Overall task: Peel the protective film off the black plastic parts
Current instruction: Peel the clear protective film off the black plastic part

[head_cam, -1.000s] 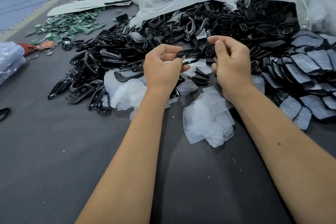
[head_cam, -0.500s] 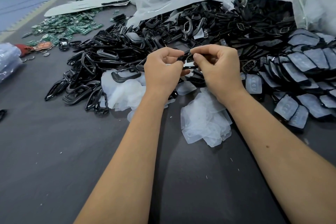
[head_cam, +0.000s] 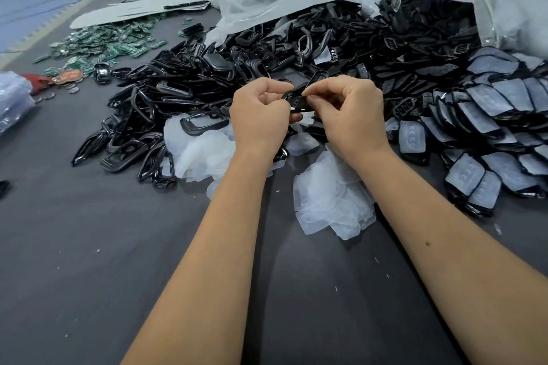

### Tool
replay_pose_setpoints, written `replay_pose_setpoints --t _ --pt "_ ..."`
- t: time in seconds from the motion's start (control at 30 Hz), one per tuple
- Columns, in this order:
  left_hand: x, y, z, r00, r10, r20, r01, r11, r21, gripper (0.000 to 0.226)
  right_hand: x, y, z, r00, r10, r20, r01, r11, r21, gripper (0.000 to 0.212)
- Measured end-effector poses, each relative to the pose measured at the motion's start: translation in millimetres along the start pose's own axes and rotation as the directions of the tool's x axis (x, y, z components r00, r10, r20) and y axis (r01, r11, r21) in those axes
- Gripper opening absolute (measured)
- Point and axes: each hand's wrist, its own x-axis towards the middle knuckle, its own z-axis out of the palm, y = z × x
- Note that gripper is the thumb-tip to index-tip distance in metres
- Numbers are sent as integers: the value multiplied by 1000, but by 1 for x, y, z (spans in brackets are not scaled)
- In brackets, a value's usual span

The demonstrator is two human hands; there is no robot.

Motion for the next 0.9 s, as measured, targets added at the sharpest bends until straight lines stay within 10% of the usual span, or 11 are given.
replay_pose_setpoints --t 0.37,0.6,0.8,0.9 --pt "-2 -1 -5 993 46 109 -46 999 -6 19 2 -1 -6 989 102 -107 -113 989 -100 27" --pt "-1 2 -6 982 14 188 7 994 -111 15 10 7 -18 933 304 191 -351 885 307 11" --pt "-2 1 -2 986 86 142 -94 994 51 17 14 -4 -26 953 246 179 -255 967 27 20" --pt "-2 0 -3 990 129 55 -135 984 115 16 18 -18 -39 899 308 312 -164 897 -411 34"
